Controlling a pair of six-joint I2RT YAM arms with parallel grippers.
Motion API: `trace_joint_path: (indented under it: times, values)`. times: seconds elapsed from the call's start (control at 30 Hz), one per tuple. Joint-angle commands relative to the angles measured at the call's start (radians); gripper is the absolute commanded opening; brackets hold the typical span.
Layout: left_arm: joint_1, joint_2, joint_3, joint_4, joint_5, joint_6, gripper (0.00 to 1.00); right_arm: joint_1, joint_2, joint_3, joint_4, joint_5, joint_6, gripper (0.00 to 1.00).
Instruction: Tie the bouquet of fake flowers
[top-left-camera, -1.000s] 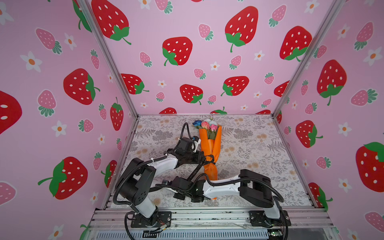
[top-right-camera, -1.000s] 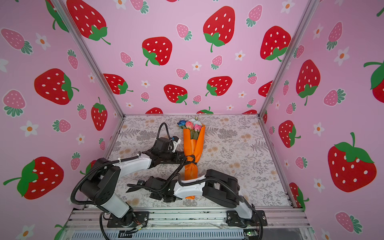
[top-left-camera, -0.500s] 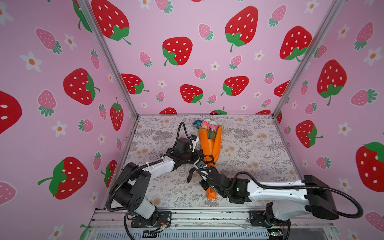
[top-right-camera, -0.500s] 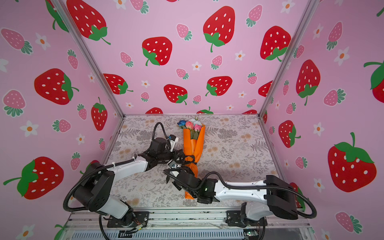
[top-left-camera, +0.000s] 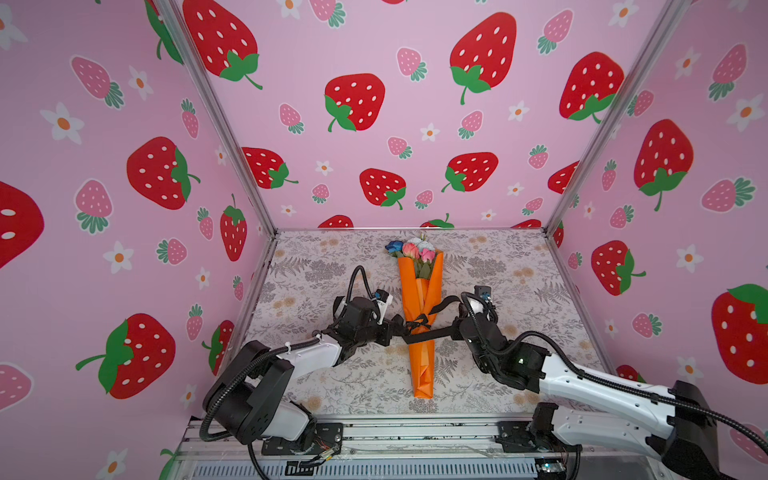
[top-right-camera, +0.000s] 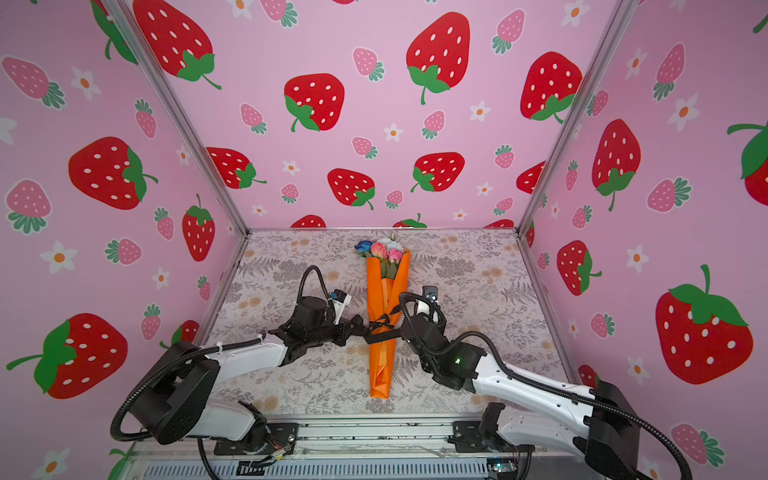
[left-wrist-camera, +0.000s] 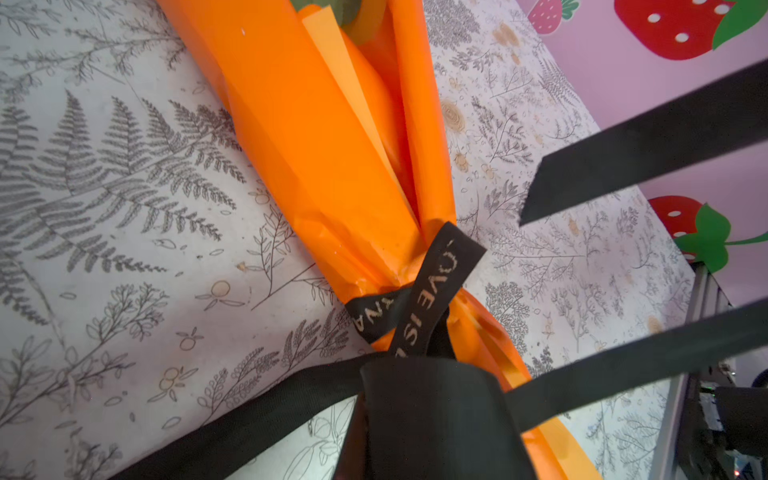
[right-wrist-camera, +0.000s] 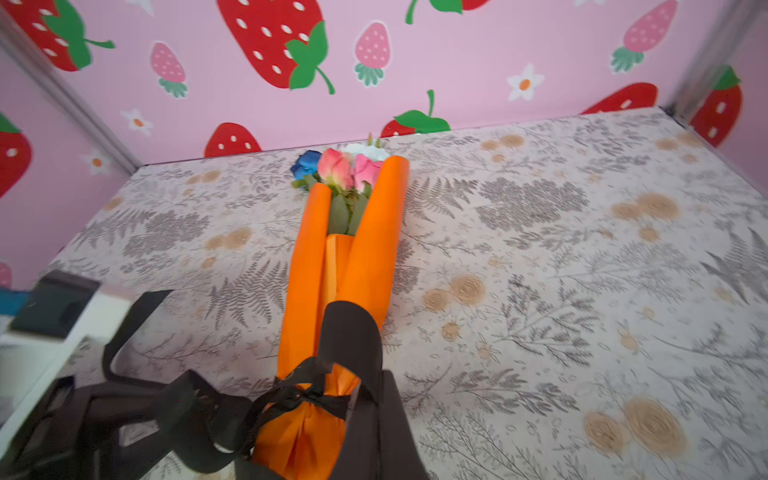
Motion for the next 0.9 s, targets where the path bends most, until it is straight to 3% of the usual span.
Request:
trace_joint_path:
  times: [0.0,0.23,0.4,0.5,0.63,0.73,0.87]
  values:
    - [-0.033,-0.029,-0.024,0.033,-0.052,-0.005,0.00,-0.029,0.000,-0.001,-0.191,0.093,0.246,0.00]
    - [-0.057,-0.041,-0.083,0.041,-0.105,-0.049,0.00,-0.108,0.028,0.008,-0.367,0.080,0.422,0.00]
    - [-0.059,-0.067,-0.117,0.034,-0.212,-0.070,0.00,-0.161,0.019,0.013,-0.374,0.052,0.419,0.00]
    - [-0.060,-0.071,-0.117,0.016,-0.219,-0.063,0.01,-0.176,0.015,0.016,-0.358,0.042,0.393,0.00]
    - [-0.066,-0.093,-0.111,-0.038,-0.180,-0.077,0.43,-0.188,0.041,0.016,-0.320,0.001,0.353,0.00]
    - [-0.095,-0.177,-0.114,-0.089,-0.159,-0.112,0.63,-0.190,0.077,0.022,-0.286,-0.041,0.322,0.00]
    - [-0.119,-0.343,-0.100,-0.239,-0.235,-0.148,0.71,-0.192,0.123,0.044,-0.275,-0.069,0.304,0.00]
